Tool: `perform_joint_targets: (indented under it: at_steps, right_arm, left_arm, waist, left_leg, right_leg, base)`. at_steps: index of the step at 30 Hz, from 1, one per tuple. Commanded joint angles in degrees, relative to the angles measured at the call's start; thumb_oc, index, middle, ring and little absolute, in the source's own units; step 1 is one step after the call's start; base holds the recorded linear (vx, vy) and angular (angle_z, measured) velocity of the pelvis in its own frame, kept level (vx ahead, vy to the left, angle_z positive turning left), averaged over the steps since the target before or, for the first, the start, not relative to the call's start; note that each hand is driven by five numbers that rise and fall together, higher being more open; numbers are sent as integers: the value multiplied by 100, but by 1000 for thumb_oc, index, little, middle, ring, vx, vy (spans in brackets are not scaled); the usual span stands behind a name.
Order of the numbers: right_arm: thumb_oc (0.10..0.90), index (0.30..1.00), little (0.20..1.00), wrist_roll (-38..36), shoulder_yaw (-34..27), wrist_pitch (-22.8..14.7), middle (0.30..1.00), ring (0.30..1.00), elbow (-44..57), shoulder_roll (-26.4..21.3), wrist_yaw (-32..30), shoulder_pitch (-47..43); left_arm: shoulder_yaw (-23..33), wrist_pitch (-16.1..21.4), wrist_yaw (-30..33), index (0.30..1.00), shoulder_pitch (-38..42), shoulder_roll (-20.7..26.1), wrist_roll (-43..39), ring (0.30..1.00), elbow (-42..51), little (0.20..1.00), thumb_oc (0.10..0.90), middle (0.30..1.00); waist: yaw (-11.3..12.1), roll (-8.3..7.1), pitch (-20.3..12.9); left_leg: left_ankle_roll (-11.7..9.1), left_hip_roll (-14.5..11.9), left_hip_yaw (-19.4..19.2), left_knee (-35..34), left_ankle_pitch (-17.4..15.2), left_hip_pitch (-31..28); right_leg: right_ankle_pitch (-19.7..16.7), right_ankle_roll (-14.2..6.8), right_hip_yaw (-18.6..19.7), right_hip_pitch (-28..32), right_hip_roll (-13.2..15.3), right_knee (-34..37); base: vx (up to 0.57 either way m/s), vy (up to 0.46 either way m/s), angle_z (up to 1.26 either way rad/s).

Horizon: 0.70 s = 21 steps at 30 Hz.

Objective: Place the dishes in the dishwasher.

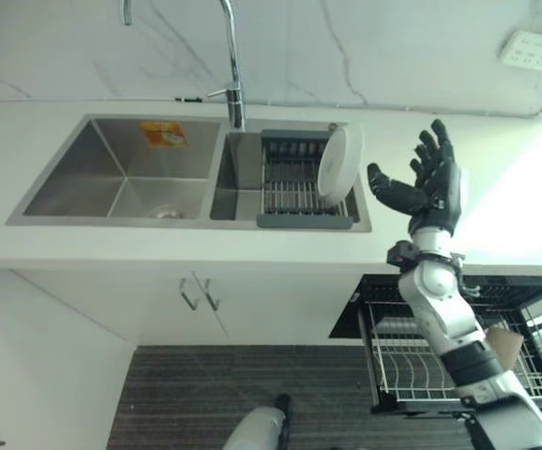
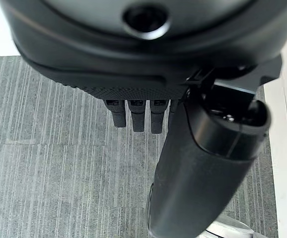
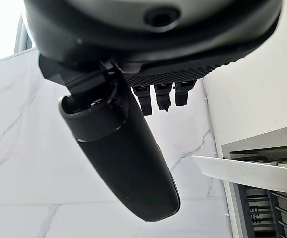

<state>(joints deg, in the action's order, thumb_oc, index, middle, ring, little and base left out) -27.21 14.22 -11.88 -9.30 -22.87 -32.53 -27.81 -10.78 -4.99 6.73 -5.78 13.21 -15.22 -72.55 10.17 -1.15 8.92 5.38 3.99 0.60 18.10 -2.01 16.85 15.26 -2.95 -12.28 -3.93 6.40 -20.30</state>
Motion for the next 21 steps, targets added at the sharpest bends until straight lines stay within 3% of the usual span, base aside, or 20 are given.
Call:
perform_joint_targets:
  at_steps: [1,21]
  right_arm:
    - [800,900,900,99,-401,-397,900,900,157,-175,-2,-1006]
    - [800,900,900,-369,-475,-202,900,900,-766,-523,218,-1778]
  left_arm:
    - [-97,-109,-16,900,-52,356,131,900,-105,900,800,900]
    - [-280,-68,-142,900,2,473,400,900,-96,900,800,900]
  waist:
    - [152,-27,-16]
    - [363,13,81]
  left_leg:
    - [-292,-111,421,-91,-704,-359]
    - [-351,-55,570,-91,-620,-300]
  right_leg:
    - [-941,-533,48,-371,506,311]
    - [-904,-507,-153,-280,567,311]
  base:
    - [0,0,0]
    - [6,2,5]
